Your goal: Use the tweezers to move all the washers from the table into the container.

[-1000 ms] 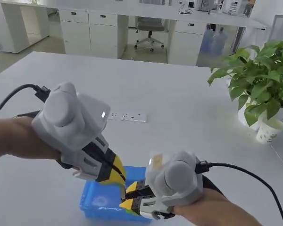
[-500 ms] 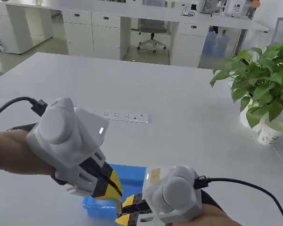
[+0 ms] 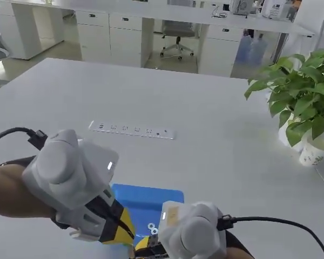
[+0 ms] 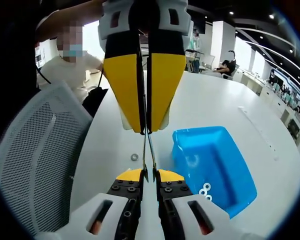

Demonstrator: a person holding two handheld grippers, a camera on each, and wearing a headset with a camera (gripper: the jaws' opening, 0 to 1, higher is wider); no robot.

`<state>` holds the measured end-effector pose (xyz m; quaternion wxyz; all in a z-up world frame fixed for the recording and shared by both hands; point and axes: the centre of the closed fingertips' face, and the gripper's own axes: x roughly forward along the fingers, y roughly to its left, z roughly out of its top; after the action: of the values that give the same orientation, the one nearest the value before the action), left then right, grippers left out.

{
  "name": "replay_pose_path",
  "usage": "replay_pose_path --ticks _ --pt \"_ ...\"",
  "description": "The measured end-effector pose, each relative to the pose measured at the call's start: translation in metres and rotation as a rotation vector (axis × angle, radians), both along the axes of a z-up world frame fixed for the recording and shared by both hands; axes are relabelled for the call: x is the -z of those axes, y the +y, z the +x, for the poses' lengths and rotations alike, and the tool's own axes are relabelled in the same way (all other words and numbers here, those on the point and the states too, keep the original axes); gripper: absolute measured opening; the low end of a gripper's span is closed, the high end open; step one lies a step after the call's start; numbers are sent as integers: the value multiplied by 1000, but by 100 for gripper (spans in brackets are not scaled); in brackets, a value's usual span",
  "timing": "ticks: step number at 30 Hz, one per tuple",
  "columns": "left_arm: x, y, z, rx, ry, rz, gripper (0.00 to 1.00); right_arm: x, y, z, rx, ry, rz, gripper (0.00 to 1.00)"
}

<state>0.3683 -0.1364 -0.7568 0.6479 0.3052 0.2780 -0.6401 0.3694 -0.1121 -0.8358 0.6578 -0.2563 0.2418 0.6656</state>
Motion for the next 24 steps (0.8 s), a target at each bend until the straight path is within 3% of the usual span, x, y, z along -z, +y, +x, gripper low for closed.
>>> replay_pose_path --ticks 24 --pt "16 12 -18 -28 13 16 4 17 13 -20 -50 23 -10 12"
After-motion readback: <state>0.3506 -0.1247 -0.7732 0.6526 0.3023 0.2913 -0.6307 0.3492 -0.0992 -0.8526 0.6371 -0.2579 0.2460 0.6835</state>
